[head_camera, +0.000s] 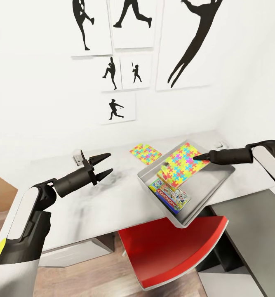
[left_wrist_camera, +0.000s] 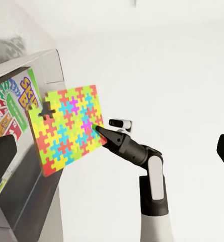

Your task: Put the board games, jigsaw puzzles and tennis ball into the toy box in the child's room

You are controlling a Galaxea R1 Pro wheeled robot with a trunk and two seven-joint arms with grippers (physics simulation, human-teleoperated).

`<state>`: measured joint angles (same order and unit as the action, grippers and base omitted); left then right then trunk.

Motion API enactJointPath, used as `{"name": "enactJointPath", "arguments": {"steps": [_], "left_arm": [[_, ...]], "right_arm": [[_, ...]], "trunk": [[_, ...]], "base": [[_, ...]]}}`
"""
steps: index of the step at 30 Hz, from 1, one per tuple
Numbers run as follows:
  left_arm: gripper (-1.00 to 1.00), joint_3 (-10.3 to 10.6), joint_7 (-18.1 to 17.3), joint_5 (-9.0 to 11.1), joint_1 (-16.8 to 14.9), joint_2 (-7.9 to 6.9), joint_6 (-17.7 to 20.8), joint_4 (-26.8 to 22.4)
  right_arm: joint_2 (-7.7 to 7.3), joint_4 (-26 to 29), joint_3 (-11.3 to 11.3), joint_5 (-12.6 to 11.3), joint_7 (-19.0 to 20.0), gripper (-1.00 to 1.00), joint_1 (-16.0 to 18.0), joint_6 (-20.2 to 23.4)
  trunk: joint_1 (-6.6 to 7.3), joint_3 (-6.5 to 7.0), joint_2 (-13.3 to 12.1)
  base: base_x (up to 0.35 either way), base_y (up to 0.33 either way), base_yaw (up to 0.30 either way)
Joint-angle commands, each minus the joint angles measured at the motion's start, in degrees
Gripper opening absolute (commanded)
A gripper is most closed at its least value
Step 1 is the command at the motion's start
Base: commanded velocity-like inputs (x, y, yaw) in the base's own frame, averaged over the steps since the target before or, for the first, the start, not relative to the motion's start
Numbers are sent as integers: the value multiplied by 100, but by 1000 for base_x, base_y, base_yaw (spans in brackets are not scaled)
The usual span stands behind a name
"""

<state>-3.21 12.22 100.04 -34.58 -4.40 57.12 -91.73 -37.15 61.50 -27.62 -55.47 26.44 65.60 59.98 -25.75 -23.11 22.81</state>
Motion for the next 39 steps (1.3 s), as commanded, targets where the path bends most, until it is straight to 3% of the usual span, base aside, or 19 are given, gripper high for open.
{"name": "enactJointPath", "arguments": {"steps": [1, 12, 19, 24, 39], "left_arm": [[100, -5, 60, 60, -5, 1, 18, -3], [100, 1, 73, 59, -5, 7, 15, -3], [100, 4, 78, 59, -11, 9, 16, -3], [100, 4, 78, 59, -13, 9, 18, -3], [100, 5, 79, 59, -12, 8, 16, 4]], "right_arm": [[-24, -12, -26, 42, 62, -100, 9, 2], [-23, 221, -190, 60, 109, -100, 11, 2], [7, 416, -596, 66, 133, -100, 47, 2], [17, 458, -718, 64, 144, -100, 59, 2], [28, 493, -791, 66, 151, -100, 84, 2]], "trunk": [[-3, -10, 11], [-3, -10, 11], [-3, -10, 11], [-3, -10, 11], [-3, -37, 11]], "base": [[0, 0, 3], [0, 0, 1], [0, 0, 0], [0, 0, 0], [0, 0, 0]]}}
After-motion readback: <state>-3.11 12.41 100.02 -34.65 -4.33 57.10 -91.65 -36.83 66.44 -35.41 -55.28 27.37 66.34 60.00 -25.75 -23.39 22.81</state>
